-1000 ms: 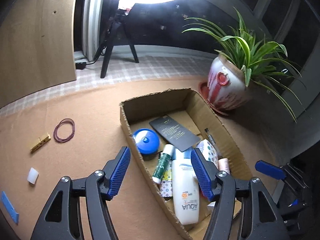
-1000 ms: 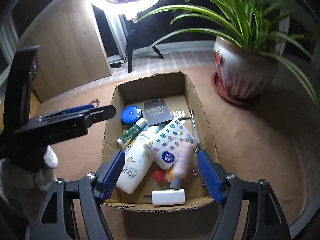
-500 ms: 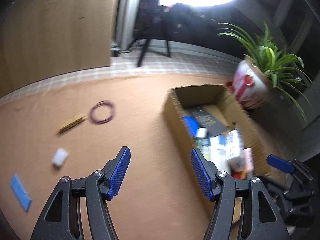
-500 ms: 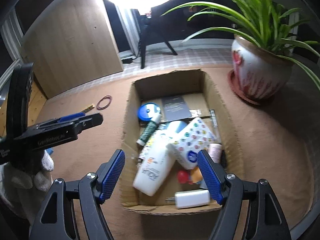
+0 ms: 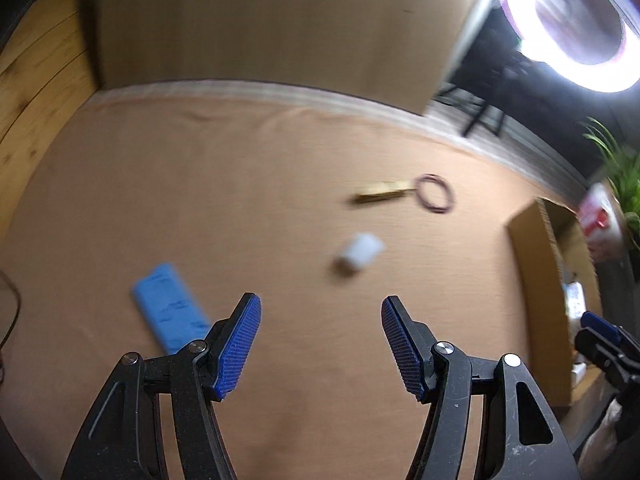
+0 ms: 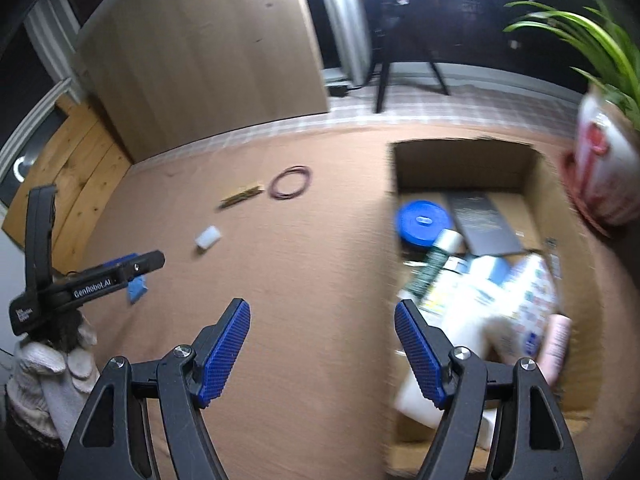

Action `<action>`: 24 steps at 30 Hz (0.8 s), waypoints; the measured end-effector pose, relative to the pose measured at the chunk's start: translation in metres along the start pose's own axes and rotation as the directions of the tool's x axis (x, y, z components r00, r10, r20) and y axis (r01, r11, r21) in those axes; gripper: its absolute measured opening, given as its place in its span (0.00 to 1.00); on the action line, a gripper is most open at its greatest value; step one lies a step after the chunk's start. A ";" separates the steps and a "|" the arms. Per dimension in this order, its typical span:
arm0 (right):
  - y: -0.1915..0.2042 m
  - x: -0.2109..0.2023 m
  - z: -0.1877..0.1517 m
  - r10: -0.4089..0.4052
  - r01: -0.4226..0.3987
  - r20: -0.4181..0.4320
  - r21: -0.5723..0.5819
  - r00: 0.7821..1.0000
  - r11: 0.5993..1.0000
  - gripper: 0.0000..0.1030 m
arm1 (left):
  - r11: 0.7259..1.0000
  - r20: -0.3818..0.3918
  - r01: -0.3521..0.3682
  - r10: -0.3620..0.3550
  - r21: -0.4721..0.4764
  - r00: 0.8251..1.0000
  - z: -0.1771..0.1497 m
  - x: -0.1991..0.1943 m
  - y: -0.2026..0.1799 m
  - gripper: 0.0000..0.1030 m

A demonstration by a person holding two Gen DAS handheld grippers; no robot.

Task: Organize objects
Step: 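Grasp the blue phone stand with the left tool while the right tool grasps the white eraser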

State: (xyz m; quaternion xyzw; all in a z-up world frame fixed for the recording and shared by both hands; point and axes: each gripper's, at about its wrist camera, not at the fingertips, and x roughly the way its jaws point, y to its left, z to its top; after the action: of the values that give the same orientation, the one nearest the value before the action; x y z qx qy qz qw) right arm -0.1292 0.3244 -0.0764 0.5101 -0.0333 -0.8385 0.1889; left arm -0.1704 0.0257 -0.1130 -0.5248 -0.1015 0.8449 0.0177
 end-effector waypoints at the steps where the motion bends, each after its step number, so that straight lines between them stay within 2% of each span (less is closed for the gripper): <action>1: 0.005 0.004 0.003 0.008 -0.008 -0.007 -0.006 1.000 1.000 0.69 | 1.000 -0.006 -0.017 0.017 -0.019 1.000 -0.001 0.000 0.013 0.64; 7: 0.035 0.029 0.020 0.052 -0.054 -0.053 -0.028 0.997 0.998 0.69 | 0.990 -0.056 -0.061 0.055 -0.129 0.997 -0.004 0.005 0.069 0.65; 11: 0.049 0.047 0.031 0.085 -0.087 -0.090 -0.015 0.992 0.996 0.69 | 0.976 -0.078 -0.067 0.052 -0.209 0.996 -0.005 0.009 0.098 0.65; 14: 0.056 0.059 0.038 0.094 -0.095 -0.106 -0.006 0.990 0.995 0.69 | 0.970 -0.098 -0.062 0.039 -0.236 0.994 -0.005 0.015 0.110 0.65; 18: 0.066 0.075 0.046 0.104 -0.104 -0.132 0.003 0.986 0.995 0.69 | 0.971 -0.132 -0.064 0.034 -0.232 0.991 -0.002 0.029 0.110 0.65; 22: 0.077 0.090 0.053 0.112 -0.113 -0.158 -0.001 0.981 0.994 0.69 | 0.983 -0.128 -0.105 0.086 -0.148 0.988 -0.001 0.037 0.095 0.64; 24: 0.082 0.100 0.057 0.122 -0.122 -0.177 0.009 0.977 0.992 0.69 | 0.986 -0.120 -0.124 0.110 -0.112 0.987 0.000 0.039 0.087 0.60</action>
State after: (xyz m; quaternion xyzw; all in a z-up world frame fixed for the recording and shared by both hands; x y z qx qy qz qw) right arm -0.1961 0.2052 -0.1137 0.5792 -0.0466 -0.7768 0.2427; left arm -0.1810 -0.0542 -0.1640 -0.5773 -0.1194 0.8057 -0.0574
